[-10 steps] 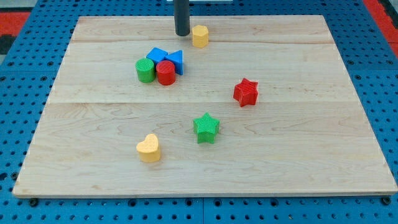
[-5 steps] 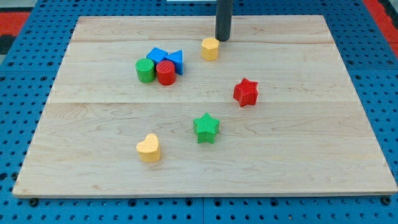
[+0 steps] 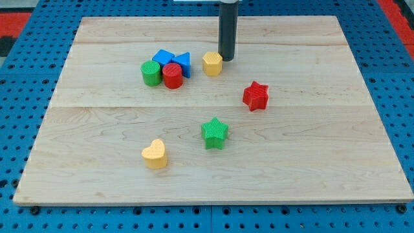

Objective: Place the yellow hexagon to the right of the red circle

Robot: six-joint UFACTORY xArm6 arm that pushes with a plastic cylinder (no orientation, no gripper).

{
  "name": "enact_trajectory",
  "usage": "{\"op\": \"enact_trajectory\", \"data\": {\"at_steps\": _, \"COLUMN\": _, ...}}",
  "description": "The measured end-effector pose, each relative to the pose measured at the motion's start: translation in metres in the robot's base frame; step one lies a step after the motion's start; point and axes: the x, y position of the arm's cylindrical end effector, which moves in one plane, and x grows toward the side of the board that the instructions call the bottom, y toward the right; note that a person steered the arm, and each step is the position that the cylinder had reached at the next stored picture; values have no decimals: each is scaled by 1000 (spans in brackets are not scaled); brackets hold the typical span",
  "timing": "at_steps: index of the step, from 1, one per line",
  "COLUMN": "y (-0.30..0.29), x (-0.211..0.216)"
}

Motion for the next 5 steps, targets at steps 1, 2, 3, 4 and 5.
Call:
{"op": "enact_trajectory", "data": {"at_steps": 1, "y": 1, "x": -1}}
{"op": "enact_trajectory", "data": {"at_steps": 2, "y": -8, "x": -19}}
{"op": "enact_trajectory", "data": {"at_steps": 3, "y": -31, "x": -19}}
{"op": "enact_trajectory", "data": {"at_steps": 4, "y": -30, "x": 2}}
{"op": "enact_trajectory", "data": {"at_steps": 5, "y": -10, "x": 4}}
